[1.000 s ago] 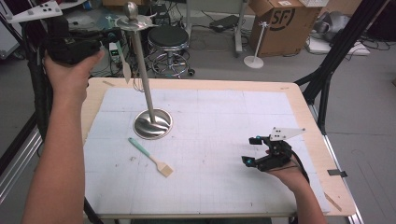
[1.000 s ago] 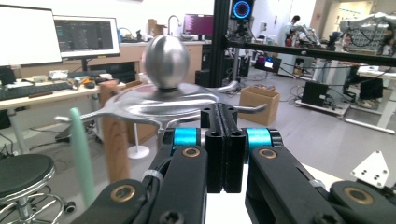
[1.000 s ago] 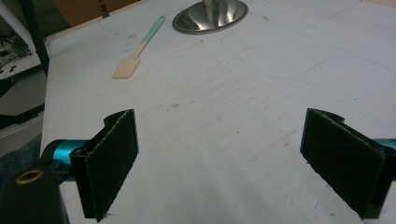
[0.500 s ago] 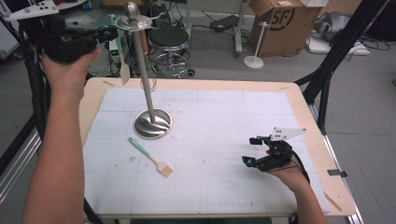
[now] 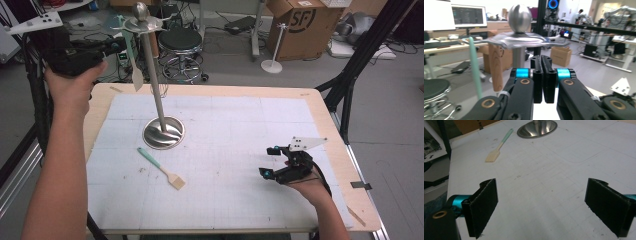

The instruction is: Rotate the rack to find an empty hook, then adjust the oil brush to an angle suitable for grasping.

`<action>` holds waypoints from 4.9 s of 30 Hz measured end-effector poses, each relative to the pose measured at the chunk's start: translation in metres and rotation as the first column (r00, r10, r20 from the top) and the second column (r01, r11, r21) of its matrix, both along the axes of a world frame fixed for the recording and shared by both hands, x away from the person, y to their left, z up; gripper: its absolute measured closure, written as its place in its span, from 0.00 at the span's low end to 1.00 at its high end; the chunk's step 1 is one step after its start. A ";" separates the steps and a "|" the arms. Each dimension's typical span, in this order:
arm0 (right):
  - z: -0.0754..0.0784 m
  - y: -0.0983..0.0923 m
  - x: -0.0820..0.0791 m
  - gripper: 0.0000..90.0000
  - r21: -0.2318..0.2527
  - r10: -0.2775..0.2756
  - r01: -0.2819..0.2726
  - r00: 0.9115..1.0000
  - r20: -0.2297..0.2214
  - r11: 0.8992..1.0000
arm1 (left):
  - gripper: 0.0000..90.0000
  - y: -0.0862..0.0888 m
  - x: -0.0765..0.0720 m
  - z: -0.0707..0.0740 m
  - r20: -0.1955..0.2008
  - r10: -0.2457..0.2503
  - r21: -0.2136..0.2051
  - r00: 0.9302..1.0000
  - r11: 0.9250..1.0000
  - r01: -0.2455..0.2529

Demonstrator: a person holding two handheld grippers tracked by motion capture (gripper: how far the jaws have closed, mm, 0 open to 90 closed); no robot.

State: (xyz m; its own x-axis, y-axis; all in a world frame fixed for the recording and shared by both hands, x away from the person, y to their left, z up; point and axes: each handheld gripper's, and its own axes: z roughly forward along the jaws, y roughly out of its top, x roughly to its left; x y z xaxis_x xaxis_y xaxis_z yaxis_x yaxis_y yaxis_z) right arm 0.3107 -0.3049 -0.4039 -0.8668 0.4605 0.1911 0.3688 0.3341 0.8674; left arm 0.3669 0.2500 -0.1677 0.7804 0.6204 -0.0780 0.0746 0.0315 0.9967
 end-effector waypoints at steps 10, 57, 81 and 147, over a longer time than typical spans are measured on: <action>0.000 0.001 0.000 0.12 -0.004 0.000 0.000 1.000 -0.004 1.000 | 0.80 -0.004 -0.008 -0.027 -0.031 -0.083 0.018 0.996 0.996 0.084; -0.001 0.001 0.000 0.12 -0.004 0.003 -0.003 1.000 -0.012 1.000 | 0.38 -0.074 -0.022 -0.140 -0.151 -0.338 0.170 0.929 0.917 0.362; -0.002 0.002 -0.001 0.12 -0.016 0.006 -0.006 1.000 -0.014 1.000 | 0.29 -0.081 -0.034 -0.200 -0.241 -0.277 0.236 0.930 0.913 0.333; -0.001 -0.001 -0.002 0.12 -0.001 0.005 -0.005 1.000 -0.011 1.000 | 0.26 -0.083 -0.037 -0.220 -0.320 -0.231 0.380 0.919 0.857 0.348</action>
